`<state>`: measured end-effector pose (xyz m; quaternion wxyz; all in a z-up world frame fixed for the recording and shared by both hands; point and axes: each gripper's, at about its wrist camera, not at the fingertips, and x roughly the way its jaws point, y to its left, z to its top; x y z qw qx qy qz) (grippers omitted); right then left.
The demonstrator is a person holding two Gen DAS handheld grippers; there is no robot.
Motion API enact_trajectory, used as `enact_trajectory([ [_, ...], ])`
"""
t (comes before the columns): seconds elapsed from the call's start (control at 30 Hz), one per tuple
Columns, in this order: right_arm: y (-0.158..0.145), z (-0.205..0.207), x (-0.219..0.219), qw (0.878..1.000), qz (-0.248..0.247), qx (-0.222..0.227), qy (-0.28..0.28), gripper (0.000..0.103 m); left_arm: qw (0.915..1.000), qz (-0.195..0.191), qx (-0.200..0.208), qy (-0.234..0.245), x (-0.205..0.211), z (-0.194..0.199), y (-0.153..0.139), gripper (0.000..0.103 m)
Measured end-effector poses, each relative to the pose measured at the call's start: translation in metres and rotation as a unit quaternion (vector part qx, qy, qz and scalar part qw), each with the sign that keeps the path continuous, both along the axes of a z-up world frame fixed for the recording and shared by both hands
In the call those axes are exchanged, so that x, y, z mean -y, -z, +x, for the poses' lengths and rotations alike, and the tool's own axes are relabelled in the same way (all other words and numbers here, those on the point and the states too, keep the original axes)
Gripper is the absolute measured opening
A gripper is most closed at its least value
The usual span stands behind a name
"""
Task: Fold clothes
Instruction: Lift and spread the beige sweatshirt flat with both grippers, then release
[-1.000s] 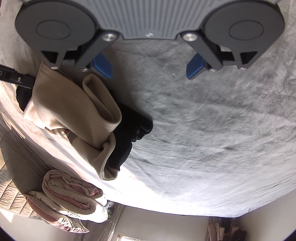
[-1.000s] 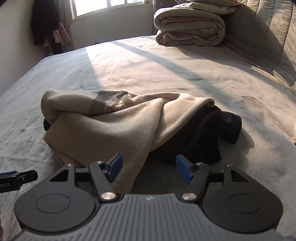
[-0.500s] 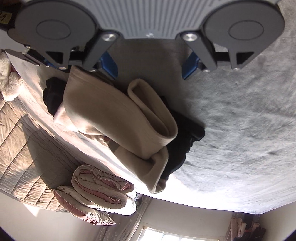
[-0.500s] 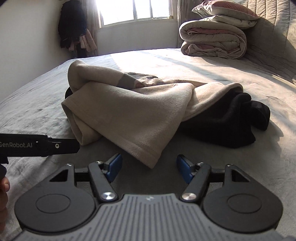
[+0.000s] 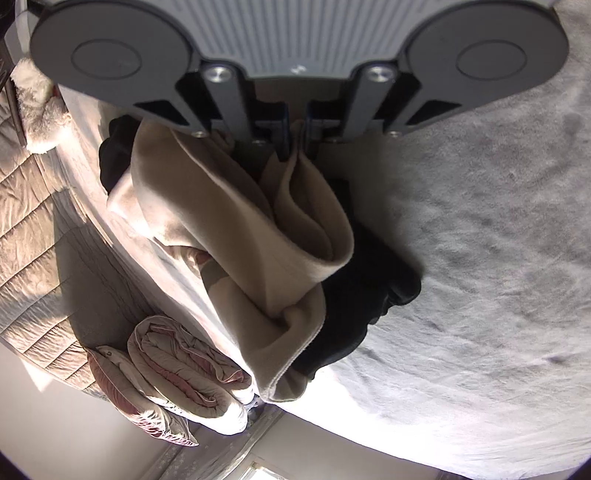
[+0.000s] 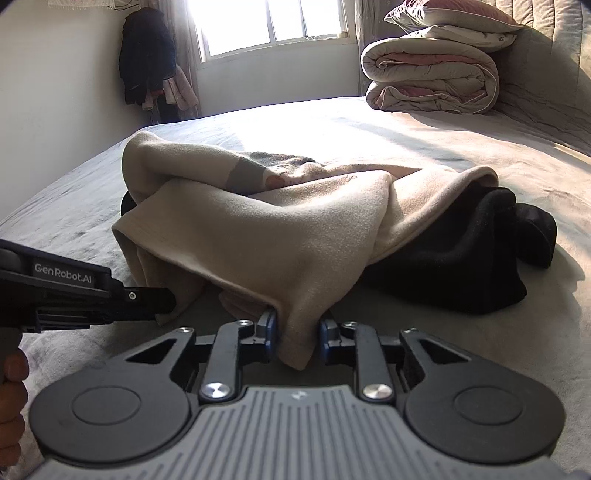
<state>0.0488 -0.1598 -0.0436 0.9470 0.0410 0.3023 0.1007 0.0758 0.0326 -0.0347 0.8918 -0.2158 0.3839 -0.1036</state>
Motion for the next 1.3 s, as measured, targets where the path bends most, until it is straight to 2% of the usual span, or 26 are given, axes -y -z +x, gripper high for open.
enact_trajectory([
  [0.13,-0.004,-0.007,0.010,1.000,-0.023,0.001,0.022,0.014,0.9979,0.057,0.013,-0.028,-0.009,-0.010,-0.011,0.006],
  [0.27,-0.009,-0.019,0.030,0.997,-0.051,0.013,0.058,0.014,0.9922,0.115,0.027,-0.041,-0.019,-0.023,-0.018,0.006],
  [0.37,-0.015,-0.034,0.047,0.994,-0.068,0.031,0.074,0.013,0.9890,0.140,0.043,-0.021,-0.025,-0.043,-0.019,0.006],
  [0.53,-0.024,-0.065,0.047,0.992,-0.106,0.053,0.044,0.013,0.9817,0.180,0.055,0.030,-0.015,-0.090,-0.021,0.006],
  [0.67,-0.032,-0.089,0.037,0.987,-0.145,0.062,0.017,0.013,0.9674,0.231,0.083,0.061,-0.007,-0.126,-0.035,0.006],
  [0.73,-0.037,-0.095,0.036,0.987,-0.152,0.051,0.009,0.013,0.9620,0.249,0.092,0.066,-0.005,-0.136,-0.045,0.006],
  [1.0,-0.055,-0.122,0.039,0.986,-0.163,0.009,-0.018,0.013,0.9593,0.254,0.078,0.097,-0.011,-0.172,-0.069,0.006],
  [1.17,-0.056,-0.149,0.042,0.985,-0.170,-0.013,-0.033,0.013,0.9561,0.260,0.054,0.124,-0.007,-0.202,-0.064,0.006],
  [1.3,-0.054,-0.167,0.043,0.985,-0.166,-0.026,-0.037,0.013,0.9568,0.256,0.040,0.132,-0.005,-0.218,-0.057,0.006],
])
